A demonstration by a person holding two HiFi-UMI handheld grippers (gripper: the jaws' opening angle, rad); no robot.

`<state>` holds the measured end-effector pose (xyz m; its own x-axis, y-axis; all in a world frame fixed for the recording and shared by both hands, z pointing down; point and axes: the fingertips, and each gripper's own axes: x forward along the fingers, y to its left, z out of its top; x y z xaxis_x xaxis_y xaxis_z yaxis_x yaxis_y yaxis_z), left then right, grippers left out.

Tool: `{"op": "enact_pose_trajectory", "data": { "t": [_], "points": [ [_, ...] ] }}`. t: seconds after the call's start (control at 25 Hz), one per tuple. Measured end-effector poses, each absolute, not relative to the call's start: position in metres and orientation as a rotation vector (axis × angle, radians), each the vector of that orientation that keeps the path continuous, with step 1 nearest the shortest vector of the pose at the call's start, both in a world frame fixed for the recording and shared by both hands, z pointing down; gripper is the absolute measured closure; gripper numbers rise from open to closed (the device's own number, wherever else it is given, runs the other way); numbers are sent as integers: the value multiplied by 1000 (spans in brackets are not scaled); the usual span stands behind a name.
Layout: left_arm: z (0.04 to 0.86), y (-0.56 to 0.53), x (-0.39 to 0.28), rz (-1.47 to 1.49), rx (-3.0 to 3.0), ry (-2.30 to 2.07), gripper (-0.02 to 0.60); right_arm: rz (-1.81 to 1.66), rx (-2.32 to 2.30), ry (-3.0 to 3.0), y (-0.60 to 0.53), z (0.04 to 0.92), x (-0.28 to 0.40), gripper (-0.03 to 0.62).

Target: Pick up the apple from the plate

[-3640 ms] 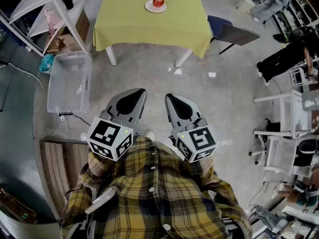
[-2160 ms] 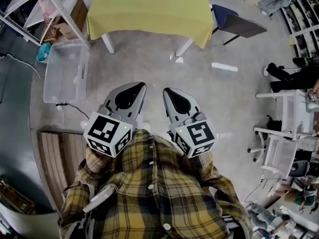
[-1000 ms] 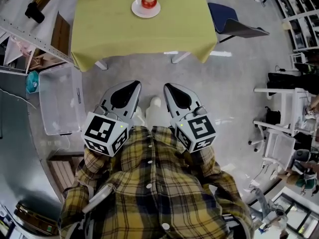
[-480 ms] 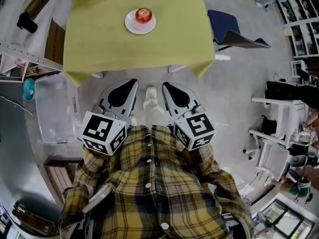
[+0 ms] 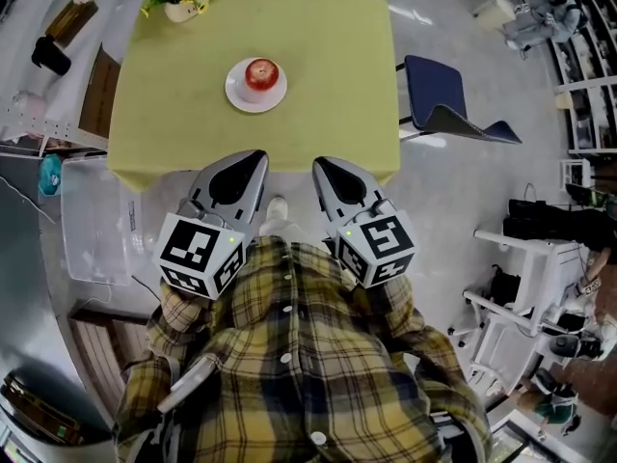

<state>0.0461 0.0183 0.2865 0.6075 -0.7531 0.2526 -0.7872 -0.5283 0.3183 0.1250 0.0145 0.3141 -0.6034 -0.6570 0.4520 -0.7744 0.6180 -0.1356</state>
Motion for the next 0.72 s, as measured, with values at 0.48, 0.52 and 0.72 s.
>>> {"op": "enact_pose_trajectory", "data": {
  "t": [0.48, 0.52, 0.72],
  "points": [
    [290, -34, 57, 141, 2367, -1342, 574, 500, 1004, -2534, -43, 325, 133, 597],
    [291, -38, 55, 145, 2365, -1342, 574, 504, 998, -2534, -48, 326, 132, 597],
    [294, -64, 43, 162, 2370, -1327, 574, 542, 1022, -2518, -74, 333, 126, 597]
  ]
}}
